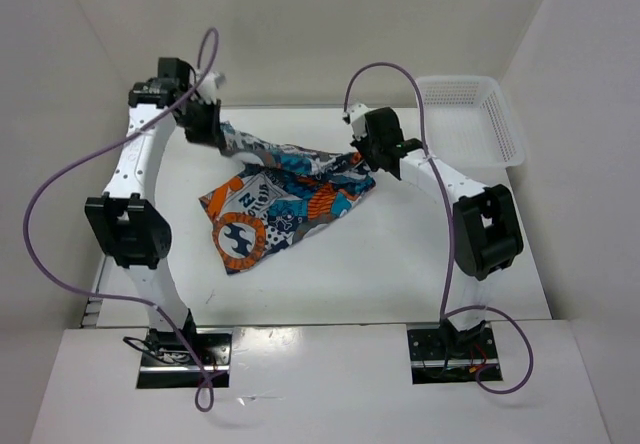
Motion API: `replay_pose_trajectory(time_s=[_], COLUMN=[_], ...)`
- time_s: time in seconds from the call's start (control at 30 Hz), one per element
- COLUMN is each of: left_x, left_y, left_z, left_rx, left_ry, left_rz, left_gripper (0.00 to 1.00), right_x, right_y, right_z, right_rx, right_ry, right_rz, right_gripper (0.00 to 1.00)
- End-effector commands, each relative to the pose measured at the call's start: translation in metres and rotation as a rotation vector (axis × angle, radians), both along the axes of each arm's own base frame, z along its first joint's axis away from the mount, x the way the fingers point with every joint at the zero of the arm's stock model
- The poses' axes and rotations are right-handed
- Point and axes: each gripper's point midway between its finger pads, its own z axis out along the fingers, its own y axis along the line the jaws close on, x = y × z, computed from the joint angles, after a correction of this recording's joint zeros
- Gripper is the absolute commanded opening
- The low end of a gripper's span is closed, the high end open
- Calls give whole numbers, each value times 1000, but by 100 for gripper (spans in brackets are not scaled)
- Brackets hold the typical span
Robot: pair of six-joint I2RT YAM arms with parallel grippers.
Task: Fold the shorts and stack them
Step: Fold the shorts
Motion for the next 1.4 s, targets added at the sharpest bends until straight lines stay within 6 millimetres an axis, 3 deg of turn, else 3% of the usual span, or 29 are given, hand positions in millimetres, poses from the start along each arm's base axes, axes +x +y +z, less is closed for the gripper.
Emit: replay_pose_trajectory(time_s=[0.0,0.03,0.1,0.2,0.33,0.43,0.47,0.5,0.57,0.63,0.67,0.7,0.73,0.77,0.87,0.9,1.03,1.1,1.17,1.27,1.37], left_x=[-63,-80,-110,-137,-169,-202,-212,-231,-249,-265,-270,-276,-285,-289,-295,-294,-295,-286,-269,-230,-187], left_y=[-34,-36,-38,-37,-41,-51,-53,-51,-50,-48,-49,-49,-53,-53,-45,-43,-45,-44,-40,-19,4], left_z=[14,15,-16,-27,-16,-27,-36,-59,-77,-91,-93,-94,-99,-100,-103,-104,-100,-104,-116,-131,-133], left_rx=[-6,10,37,33,-6,13,30,56,103,113,104,107,103,105,139,151,139,121,127,185,257], left_ry=[5,5,115,200,253,314,343,425,485,546,552,553,584,581,576,575,554,550,526,432,319], left_rz=[-90,-95,-109,-114,-137,-188,-204,-216,-241,-250,-254,-262,-286,-295,-284,-280,-283,-259,-226,-131,-33], left_gripper=[0,0,0,0,0,0,0,1,7,12,18,40,45,46,49,49,55,61,61,61,66], right_x=[6,4,-1,-3,2,3,-1,-3,-11,-19,-22,-28,-34,-40,-57,-52,-57,-65,-69,-61,-50], right_y=[-8,-11,-14,-15,-18,-17,-19,-18,-22,-25,-27,-27,-28,-29,-30,-41,-48,-40,-33,-28,-23], right_z=[43,34,29,30,39,39,32,27,17,9,11,10,7,5,17,43,96,95,86,68,61], right_rx=[-36,-55,-67,-83,-105,-115,-130,-128,-165,-180,-202,-206,-212,-221,-152,-92,229,308,381,485,544], right_ry=[-155,-144,-135,-138,-174,-176,-158,-146,-128,-103,-98,-89,-75,-51,-18,-52,-44,-5,34,91,106], right_rz=[19,17,22,34,25,45,53,62,85,106,122,140,156,172,170,127,85,69,41,-66,-121], right_gripper=[0,0,0,0,0,0,0,0,2,21,36,64,81,91,99,99,99,98,93,82,78])
